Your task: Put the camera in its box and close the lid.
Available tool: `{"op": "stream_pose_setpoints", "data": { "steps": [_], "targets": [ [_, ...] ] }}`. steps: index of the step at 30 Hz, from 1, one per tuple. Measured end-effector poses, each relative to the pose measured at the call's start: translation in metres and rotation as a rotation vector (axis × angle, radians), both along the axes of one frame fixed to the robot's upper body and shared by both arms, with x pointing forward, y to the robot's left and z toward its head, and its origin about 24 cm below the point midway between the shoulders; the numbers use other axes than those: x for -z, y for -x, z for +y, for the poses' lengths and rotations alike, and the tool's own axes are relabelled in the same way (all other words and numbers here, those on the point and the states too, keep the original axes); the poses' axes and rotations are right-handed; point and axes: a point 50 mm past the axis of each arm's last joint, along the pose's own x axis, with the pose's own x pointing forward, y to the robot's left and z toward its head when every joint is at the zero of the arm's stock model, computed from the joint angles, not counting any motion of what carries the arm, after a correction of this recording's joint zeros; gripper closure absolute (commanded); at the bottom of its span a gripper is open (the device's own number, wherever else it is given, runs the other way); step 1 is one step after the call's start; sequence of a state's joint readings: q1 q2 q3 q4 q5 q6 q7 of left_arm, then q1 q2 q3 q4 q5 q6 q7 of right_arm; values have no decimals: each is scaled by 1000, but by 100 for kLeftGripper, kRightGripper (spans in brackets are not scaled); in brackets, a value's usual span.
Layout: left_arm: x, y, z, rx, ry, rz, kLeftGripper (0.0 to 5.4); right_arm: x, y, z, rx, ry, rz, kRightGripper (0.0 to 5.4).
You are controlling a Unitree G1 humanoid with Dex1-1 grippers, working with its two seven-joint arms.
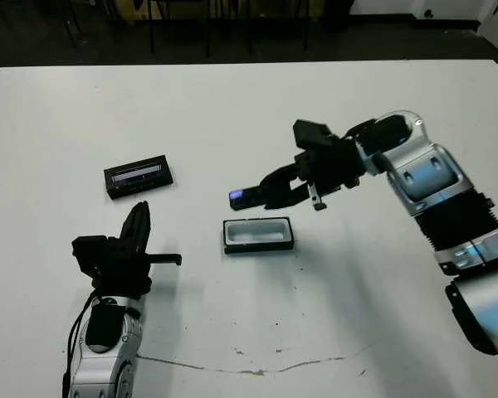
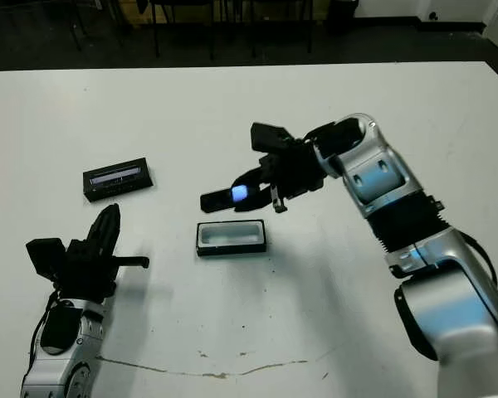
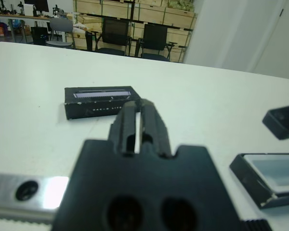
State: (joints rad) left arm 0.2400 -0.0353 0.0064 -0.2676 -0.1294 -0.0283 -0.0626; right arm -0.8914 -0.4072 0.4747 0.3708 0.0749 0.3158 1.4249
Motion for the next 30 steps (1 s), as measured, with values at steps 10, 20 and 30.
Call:
{"op": "stream_pose_setpoints", "data": {
  "steps": [10, 20, 30],
  "targets": [
    [1, 0, 0, 7, 10, 4, 540, 9, 4, 1, 13, 21, 54, 465],
    [0, 1, -1, 6, 10, -3, 540, 12, 7, 1, -12, 76, 40, 465],
    [0, 2, -1, 7, 11, 1, 540, 14, 10, 1, -23, 114, 27, 465]
  ]
}}
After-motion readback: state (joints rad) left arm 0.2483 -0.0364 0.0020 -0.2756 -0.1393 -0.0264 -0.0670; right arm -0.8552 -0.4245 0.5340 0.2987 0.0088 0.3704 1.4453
